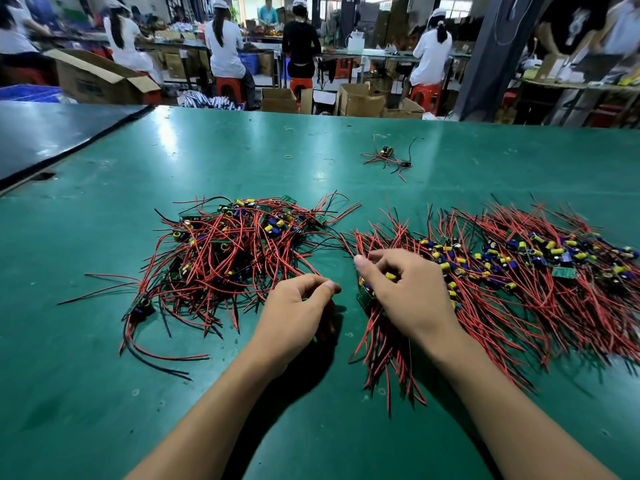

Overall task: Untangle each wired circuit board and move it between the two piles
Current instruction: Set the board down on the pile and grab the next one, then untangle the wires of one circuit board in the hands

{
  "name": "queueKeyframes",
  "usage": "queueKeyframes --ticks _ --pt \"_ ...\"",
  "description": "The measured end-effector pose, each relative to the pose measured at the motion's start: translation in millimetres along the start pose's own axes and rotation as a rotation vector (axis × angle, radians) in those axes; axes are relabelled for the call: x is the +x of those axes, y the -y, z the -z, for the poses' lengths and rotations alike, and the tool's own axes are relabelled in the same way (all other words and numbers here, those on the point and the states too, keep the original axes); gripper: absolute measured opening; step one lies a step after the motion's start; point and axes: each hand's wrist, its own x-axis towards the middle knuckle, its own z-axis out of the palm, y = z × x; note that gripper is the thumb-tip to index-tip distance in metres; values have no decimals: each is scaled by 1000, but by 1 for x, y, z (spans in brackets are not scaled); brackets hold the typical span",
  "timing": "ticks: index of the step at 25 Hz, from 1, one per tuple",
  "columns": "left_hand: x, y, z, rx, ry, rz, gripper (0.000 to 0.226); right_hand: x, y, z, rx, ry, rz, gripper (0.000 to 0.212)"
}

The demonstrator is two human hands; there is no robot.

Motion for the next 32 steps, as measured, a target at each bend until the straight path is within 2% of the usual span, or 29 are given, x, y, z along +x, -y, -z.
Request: queueKeyframes --ticks 1,3,5,10,15,21,23,26,27,29,30,32 --pt "0 1 0 0 -3 -2 19 0 1 -1 -166 -15 -36 51" --pt "2 2 1 -13 -14 -4 20 -2 4 -4 -478 132 -149 86" --pt "2 4 1 -33 -13 -5 19 -2 8 -6 -562 269 -225 101" --pt "2 7 2 -8 -9 -4 19 9 14 9 -554 329 -189 84" --pt "2 8 5 0 -8 -10 19 7 14 22 -575 270 -22 51" --pt "2 8 4 -2 -11 -7 18 18 -15 47 -272 82 -57 56" --pt "2 7 4 6 -10 -12 18 29 -22 63 -249 29 -72 55" --pt "1 5 4 3 -2 -12 18 46 -31 83 -378 189 -148 57" --pt "1 5 4 -4 3 -10 18 49 -31 84 -432 220 -192 60" --pt "0 4 5 7 4 -6 18 45 -26 77 -506 165 -215 72" --pt "0 3 5 15 5 -7 18 42 -21 69 -540 147 -215 86" --pt "1 3 5 19 6 -12 18 33 -10 46 -623 248 -254 116"
